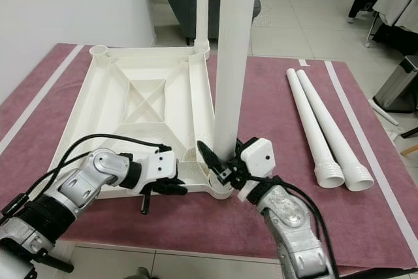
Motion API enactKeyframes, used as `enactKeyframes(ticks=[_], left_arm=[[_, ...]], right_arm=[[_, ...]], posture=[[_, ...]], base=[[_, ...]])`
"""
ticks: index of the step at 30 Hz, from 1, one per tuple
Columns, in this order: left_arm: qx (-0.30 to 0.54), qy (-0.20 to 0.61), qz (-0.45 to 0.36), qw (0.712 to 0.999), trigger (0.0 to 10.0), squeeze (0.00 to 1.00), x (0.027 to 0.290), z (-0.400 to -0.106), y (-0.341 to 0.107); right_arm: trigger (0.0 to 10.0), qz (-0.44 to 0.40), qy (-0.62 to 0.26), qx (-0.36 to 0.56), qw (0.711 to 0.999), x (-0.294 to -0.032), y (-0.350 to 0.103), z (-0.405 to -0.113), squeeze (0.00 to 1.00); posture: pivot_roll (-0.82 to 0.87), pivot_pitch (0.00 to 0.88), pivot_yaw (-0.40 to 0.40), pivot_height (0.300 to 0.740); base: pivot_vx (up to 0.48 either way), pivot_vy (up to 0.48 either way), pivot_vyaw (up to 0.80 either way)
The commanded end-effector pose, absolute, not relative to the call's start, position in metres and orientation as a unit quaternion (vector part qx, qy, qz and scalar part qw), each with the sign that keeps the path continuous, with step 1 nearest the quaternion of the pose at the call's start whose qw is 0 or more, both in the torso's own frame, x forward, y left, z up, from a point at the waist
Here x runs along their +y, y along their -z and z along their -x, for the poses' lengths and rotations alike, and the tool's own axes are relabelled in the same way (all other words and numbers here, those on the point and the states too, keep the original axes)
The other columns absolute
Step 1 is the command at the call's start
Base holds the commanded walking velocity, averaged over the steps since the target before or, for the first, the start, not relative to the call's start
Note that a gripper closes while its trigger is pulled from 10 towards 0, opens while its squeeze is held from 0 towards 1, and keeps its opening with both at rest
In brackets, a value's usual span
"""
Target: Building children table
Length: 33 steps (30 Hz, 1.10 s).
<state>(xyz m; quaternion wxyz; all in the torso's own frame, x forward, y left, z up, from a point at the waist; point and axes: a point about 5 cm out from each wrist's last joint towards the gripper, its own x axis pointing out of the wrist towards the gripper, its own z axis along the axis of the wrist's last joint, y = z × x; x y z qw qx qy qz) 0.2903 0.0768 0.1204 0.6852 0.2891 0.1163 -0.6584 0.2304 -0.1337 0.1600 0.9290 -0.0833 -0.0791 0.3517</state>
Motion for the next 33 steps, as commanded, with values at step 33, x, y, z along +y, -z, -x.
enactKeyframes(ticks=[33], left_arm=[[0.091,0.628,-0.307,0.709,0.0,0.00,0.084,-0.303,-0.135]], right_arm=[[10.0,0.037,-0.262,0.197,0.944,-0.152,-0.088,-0.259,0.00]], posture=[[0.09,0.055,0.058,0.740]], base=[[0.000,0.000,0.00]])
